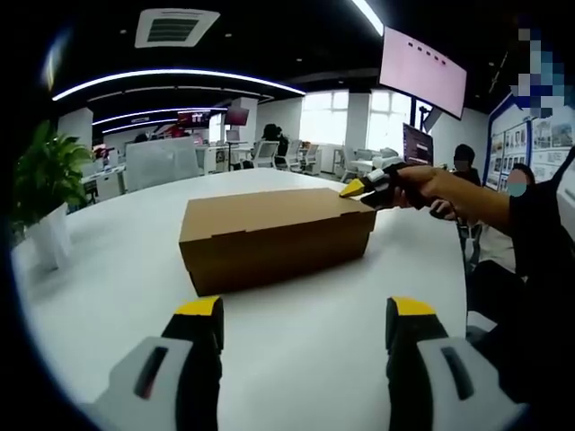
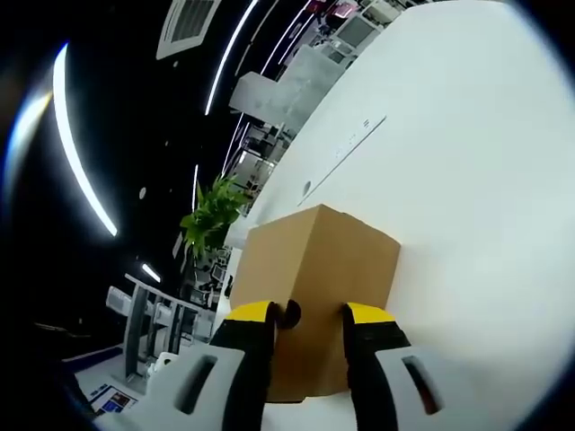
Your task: Operate the shoe box by opening the lid, removing the specified soft item, and placing it in the target area until the item is outside and the box remains undamaged.
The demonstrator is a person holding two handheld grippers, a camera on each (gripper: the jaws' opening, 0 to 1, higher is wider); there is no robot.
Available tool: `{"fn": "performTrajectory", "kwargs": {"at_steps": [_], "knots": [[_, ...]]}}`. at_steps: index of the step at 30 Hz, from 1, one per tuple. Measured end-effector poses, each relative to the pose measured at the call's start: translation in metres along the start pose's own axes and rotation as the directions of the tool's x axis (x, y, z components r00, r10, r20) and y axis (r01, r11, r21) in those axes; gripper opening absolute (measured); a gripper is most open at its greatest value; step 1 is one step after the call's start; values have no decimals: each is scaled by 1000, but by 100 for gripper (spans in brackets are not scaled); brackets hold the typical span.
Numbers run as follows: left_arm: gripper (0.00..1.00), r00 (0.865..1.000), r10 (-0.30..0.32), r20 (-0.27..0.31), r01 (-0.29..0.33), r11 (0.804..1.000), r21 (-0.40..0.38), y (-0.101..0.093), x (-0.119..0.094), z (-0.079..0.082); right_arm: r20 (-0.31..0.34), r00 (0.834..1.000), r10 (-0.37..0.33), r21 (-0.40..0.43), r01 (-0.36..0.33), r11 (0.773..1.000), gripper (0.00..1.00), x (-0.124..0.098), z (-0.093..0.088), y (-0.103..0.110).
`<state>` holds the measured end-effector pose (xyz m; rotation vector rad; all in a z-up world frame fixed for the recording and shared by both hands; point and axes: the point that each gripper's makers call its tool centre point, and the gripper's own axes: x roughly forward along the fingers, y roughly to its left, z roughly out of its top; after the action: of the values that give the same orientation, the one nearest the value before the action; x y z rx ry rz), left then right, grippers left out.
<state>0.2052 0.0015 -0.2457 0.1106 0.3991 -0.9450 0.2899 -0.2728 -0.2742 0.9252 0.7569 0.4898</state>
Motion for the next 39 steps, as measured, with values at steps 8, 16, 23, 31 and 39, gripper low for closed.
{"fn": "performTrajectory", "kwargs": {"at_steps": [8,16,23,31,39], "knots": [[75,1000,-4,22,4,1000,-2,2,-11,6,12,1000,4,0,-4,1000,30,0,-1,0],[72,996,0,92,-3,1000,31,1,-22,27,19,1000,6,-2,-6,1000,30,0,-2,1],[75,990,3,141,-13,998,66,-5,-28,39,32,999,16,-1,-16,1000,30,0,-3,1],[76,993,11,121,-22,995,93,8,-31,52,36,999,9,-13,-9,1000,30,0,-1,0],[76,993,-78,90,74,996,48,33,-29,67,37,999,17,-19,-16,1000,30,1,-3,1]]}}
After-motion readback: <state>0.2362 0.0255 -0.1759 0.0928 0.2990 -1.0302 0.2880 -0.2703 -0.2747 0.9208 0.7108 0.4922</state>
